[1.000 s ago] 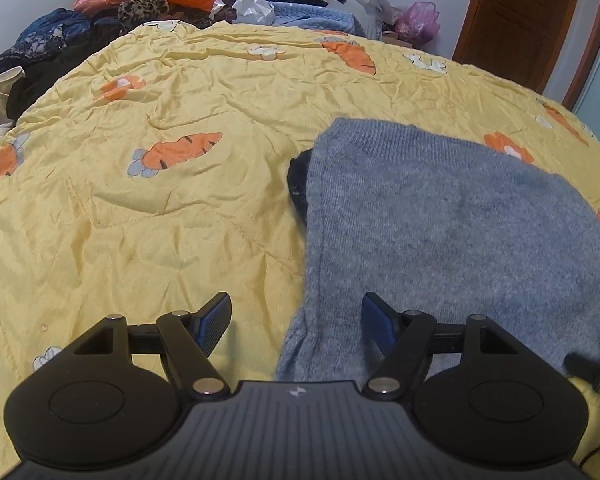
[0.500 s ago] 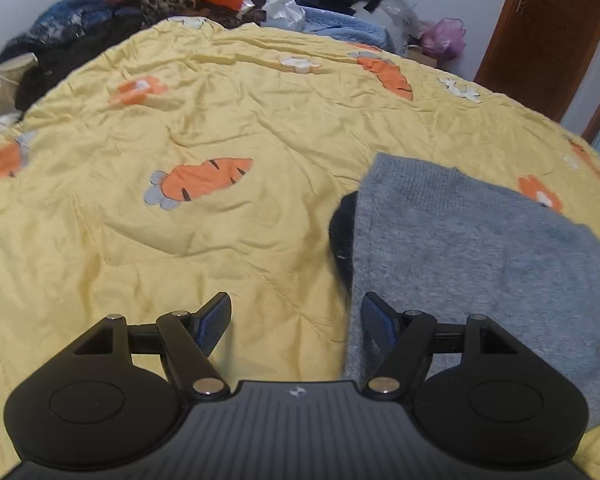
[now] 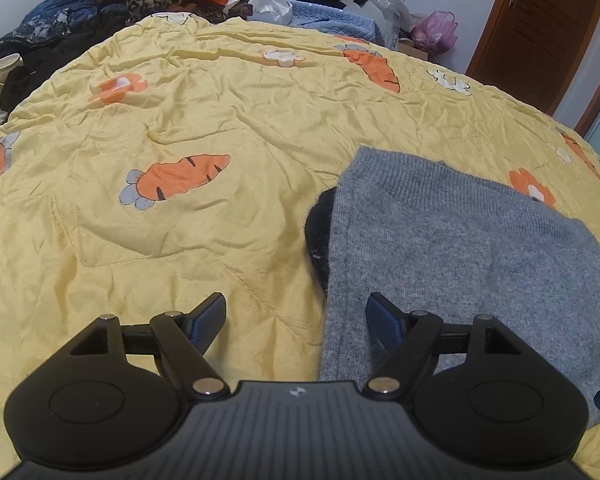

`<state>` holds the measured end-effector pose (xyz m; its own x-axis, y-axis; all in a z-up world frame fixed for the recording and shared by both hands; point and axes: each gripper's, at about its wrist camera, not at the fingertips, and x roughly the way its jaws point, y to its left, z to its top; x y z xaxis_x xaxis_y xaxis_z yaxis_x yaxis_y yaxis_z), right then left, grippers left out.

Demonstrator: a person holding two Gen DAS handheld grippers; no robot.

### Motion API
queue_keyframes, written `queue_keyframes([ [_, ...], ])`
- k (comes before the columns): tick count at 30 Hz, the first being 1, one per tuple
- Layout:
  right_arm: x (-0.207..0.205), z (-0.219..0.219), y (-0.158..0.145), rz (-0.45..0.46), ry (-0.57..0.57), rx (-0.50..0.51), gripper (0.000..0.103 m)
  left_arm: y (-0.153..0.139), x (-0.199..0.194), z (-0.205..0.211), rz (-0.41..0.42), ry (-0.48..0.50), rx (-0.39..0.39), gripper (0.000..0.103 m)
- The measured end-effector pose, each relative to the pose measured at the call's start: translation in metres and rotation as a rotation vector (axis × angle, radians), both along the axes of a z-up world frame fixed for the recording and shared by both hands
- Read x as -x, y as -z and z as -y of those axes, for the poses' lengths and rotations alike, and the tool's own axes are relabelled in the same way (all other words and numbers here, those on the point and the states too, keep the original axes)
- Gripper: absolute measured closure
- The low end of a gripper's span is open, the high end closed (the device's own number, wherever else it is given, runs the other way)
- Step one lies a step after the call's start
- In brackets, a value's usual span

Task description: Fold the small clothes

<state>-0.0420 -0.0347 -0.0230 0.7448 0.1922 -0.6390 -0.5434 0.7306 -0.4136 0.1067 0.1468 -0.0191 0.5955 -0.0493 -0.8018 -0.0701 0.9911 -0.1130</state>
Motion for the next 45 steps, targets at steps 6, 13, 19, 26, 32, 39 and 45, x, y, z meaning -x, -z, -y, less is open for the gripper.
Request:
queue_keyframes([
  [6, 0.002, -0.006, 0.005, 0.002, -0.004, 0.022, 0.001, 0.001, -0.004, -0.001, -0.009, 0.011, 0.012, 0.025],
  [13, 0.004, -0.022, 0.018, 0.074, -0.012, 0.114, 0.001, 0.015, -0.026, -0.028, -0.082, 0.073, 0.329, 0.025],
  [19, 0.0, -0.049, 0.029, 0.198, -0.019, 0.192, 0.002, 0.033, -0.056, -0.037, -0.127, 0.111, 0.548, 0.025],
  [26, -0.015, -0.085, 0.037, 0.286, -0.066, 0.22, 0.018, 0.048, -0.094, -0.039, -0.109, 0.162, 0.705, 0.025],
  [32, -0.029, -0.101, 0.042, 0.247, -0.093, 0.189, 0.065, 0.047, -0.112, -0.027, -0.08, 0.183, 0.644, 0.043],
  [39, -0.019, -0.095, 0.04, 0.272, -0.14, 0.152, 0.088, 0.04, -0.122, -0.01, -0.108, 0.133, 0.458, 0.094],
  [45, -0.003, -0.07, 0.017, 0.356, -0.124, 0.078, 0.089, -0.003, -0.104, 0.019, -0.026, 0.113, 0.292, 0.095],
])
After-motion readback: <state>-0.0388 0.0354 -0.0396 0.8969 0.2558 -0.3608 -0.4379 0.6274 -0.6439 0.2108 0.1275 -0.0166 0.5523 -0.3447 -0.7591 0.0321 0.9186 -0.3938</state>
